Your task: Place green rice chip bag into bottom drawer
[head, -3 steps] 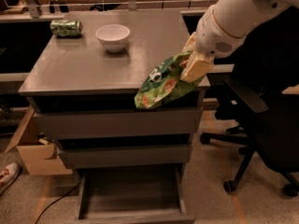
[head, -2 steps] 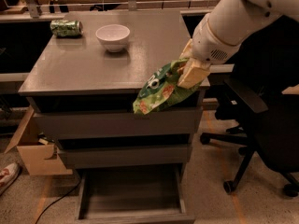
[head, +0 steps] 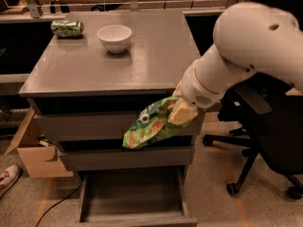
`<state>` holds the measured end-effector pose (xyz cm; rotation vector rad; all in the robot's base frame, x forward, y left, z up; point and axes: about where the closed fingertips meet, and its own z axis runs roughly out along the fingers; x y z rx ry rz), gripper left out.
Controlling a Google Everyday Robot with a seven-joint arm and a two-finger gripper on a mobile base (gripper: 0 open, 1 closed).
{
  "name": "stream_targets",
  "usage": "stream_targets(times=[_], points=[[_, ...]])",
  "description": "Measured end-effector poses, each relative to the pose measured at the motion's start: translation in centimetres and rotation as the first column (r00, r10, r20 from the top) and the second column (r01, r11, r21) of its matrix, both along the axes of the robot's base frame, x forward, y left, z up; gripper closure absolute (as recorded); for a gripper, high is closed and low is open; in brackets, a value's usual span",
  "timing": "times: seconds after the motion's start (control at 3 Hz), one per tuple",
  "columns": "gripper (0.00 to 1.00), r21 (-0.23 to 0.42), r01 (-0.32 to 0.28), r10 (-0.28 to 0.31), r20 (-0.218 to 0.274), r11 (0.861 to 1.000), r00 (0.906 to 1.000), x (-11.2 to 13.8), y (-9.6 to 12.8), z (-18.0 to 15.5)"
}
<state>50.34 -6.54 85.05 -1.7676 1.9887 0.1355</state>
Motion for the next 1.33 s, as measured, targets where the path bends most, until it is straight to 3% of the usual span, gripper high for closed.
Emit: stream_targets(times=[0.33,0.67,1.0,1.33], points=[[1.00,0.041,0.101,-0.099,-0.049,0.994,0.9939,-3.4,1.4,-7.1],[1.00,0.075,0.166,-0.160,-0.070,0.983,0.9845,-5.0,1.9,-12.2],[1.00,0.074,0.166,-0.160,-0.071,0.983,0.9845,-5.0,1.9,-12.2],[1.00,0.081,0.241,-0.230,-0.122,0.967,0.9654,-5.9,1.9,-15.6]])
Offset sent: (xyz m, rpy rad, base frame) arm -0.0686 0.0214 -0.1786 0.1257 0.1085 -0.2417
